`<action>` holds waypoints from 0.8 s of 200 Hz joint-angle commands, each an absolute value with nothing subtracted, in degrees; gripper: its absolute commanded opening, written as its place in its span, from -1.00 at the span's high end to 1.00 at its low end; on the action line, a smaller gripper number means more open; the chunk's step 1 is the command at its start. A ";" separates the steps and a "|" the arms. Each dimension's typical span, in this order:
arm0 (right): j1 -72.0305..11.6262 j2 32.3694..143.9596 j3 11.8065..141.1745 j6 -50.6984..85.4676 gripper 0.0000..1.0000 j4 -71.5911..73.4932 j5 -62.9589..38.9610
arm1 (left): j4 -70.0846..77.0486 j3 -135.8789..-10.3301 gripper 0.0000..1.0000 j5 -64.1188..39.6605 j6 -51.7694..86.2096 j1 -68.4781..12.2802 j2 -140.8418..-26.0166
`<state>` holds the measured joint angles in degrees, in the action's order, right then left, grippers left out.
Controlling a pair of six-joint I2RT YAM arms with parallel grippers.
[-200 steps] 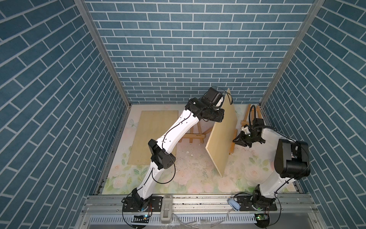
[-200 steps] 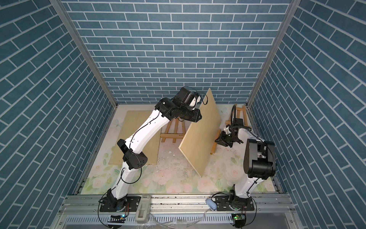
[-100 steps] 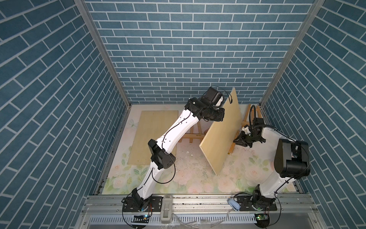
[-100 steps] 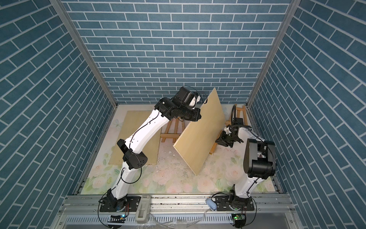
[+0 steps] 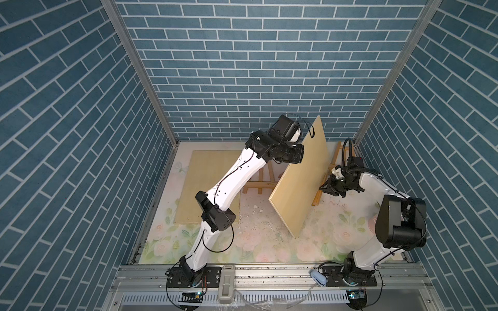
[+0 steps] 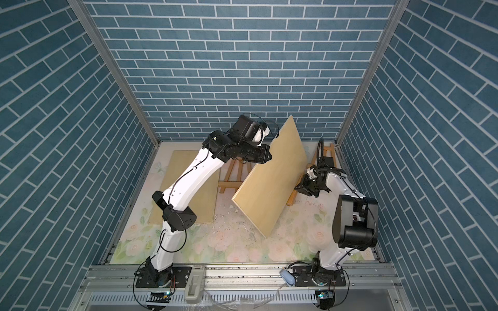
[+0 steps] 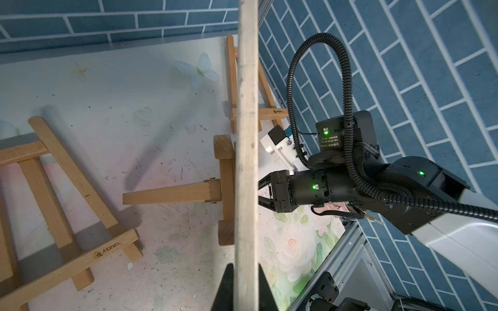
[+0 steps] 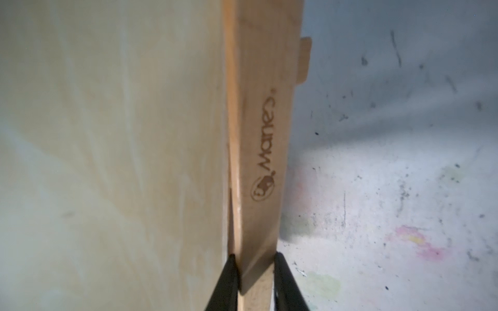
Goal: Disassemble the easel
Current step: Adjust the easel at the center of the board.
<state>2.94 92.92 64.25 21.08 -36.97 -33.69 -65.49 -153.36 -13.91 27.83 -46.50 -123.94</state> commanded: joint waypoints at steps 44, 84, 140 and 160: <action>3.42 88.92 66.17 19.17 0.80 -36.88 -34.22 | -54.66 -154.13 0.93 -15.55 29.65 -46.04 -114.13; 3.83 93.52 64.18 19.24 0.80 -33.38 -34.54 | -54.50 -154.16 0.93 -14.69 29.64 -46.40 -112.52; 4.00 98.95 64.39 19.38 0.81 -31.34 -34.89 | -55.01 -153.75 0.93 -11.81 27.90 -46.32 -107.58; 4.01 99.87 64.56 19.41 0.81 -31.00 -34.39 | -53.79 -151.97 0.93 -11.29 27.65 -46.32 -105.55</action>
<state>3.81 99.39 64.01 20.53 -33.21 -33.19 -65.71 -151.30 -11.20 27.59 -46.41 -113.14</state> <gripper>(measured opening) 0.209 0.117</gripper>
